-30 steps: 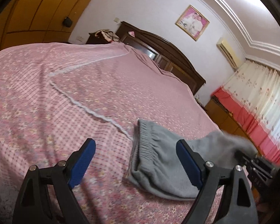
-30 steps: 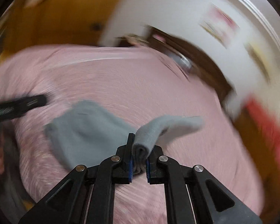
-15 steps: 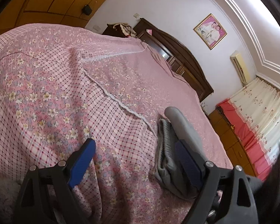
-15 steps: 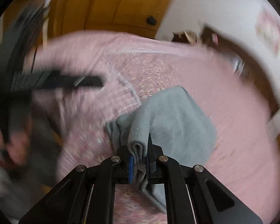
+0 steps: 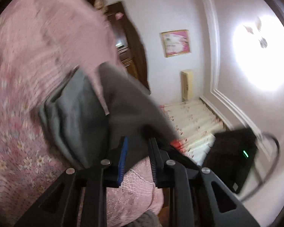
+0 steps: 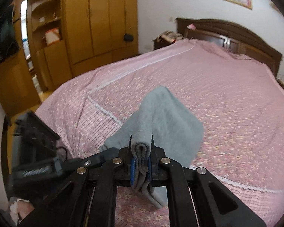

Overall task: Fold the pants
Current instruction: 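Lift the sweatpants bundle with both grippers and fold it over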

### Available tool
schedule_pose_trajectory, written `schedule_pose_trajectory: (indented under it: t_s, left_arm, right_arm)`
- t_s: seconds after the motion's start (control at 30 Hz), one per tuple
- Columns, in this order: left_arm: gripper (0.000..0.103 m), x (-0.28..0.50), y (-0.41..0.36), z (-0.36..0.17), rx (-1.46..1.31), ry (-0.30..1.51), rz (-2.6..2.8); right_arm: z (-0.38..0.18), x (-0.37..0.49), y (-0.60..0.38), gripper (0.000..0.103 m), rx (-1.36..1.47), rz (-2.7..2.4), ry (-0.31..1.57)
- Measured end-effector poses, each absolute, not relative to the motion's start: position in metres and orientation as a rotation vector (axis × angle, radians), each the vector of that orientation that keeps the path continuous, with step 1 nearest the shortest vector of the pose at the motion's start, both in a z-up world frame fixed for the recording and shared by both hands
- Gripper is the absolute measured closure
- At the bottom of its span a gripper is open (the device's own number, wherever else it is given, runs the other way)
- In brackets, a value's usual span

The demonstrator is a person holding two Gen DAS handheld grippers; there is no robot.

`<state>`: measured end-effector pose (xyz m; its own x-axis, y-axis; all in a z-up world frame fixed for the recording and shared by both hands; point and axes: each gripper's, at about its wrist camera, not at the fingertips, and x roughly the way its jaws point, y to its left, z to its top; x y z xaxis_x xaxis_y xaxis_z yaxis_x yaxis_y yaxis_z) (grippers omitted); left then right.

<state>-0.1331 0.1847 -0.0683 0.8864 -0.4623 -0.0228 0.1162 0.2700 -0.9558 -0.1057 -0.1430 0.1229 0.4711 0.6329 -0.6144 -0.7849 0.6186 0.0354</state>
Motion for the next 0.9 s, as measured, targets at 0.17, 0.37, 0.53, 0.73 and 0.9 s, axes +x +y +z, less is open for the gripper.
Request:
schedule_pose_trajectory:
  t_s: [0.17, 0.37, 0.53, 0.73, 0.9]
  left_arm:
    - [0.081, -0.116, 0.173, -0.075, -1.237, 0.388, -0.388]
    - [0.081, -0.106, 0.132, -0.085, -1.100, 0.576, -0.323]
    - [0.081, -0.114, 0.127, -0.093, -1.120, 0.613, -0.339]
    - [0.081, -0.105, 0.117, -0.092, -1.085, 0.654, -0.312]
    - [0.081, -0.110, 0.121, -0.088, -1.047, 0.659, -0.290]
  right_arm:
    - [0.127, -0.106, -0.158, 0.092, -0.274, 0.853, 0.609]
    - [0.128, -0.105, -0.153, 0.092, -0.278, 0.844, 0.594]
    - [0.121, -0.109, -0.145, 0.092, -0.305, 0.862, 0.608]
    - [0.112, -0.126, -0.127, 0.092, -0.409, 0.885, 0.573]
    - [0.105, -0.127, -0.119, 0.092, -0.419, 0.907, 0.592]
